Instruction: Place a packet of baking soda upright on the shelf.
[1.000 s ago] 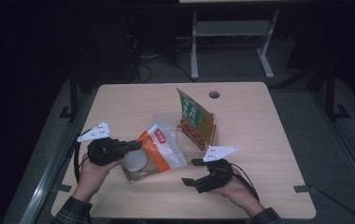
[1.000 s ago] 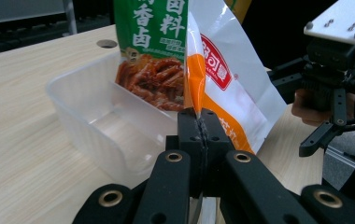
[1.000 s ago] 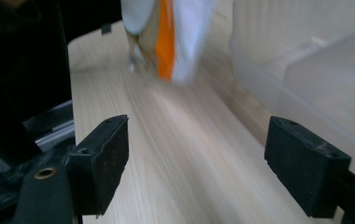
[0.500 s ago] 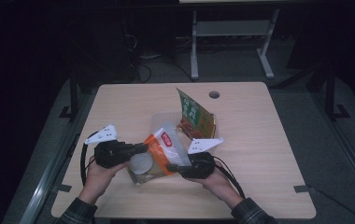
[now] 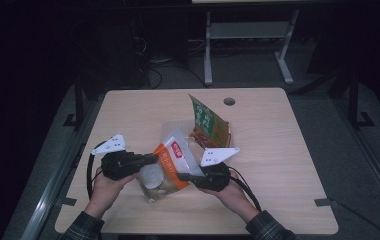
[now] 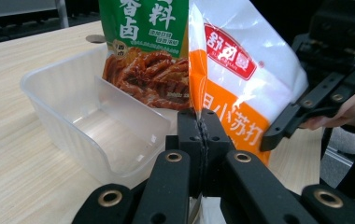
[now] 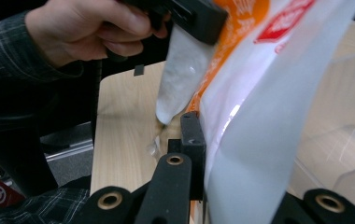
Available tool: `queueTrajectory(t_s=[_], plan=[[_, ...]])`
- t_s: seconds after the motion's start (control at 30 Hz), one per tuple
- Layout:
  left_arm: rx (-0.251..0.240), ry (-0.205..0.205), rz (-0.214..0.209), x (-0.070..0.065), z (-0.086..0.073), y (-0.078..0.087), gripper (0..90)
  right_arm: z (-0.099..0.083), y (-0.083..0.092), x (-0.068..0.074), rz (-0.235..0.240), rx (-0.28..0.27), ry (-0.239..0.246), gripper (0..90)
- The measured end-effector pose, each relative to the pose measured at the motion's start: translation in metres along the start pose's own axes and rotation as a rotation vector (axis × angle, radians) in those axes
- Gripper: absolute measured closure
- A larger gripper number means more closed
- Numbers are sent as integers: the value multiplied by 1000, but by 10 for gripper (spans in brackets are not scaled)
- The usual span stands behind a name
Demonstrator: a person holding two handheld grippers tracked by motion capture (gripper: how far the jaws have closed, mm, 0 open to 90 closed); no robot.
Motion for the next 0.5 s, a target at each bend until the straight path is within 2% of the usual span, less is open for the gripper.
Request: queueTrajectory(t_s=[0.13, 0.27, 0.4, 0.5], plan=[[29, -8, -6, -2, -4, -6, 896, 4, 3, 4, -7, -7, 25, 900], [73, -21, -31, -6, -11, -15, 892, 7, 6, 5, -17, -9, 54, 900], [79, -24, -41, -7, -12, -18, 883, 9, 10, 6, -25, -9, 75, 900], [80, -24, -33, -5, -12, -17, 857, 11, 11, 7, -27, -2, 92, 900]])
Point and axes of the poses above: each handheld gripper's, and its own axes: y roughly backward along the jaws, z roughly out of its top, x roughly to its left, the point moved 5 cm from there along -y, roughly forward along the jaws, and after that the axes turned 8 degrees about -y, right-handed, at the moved point
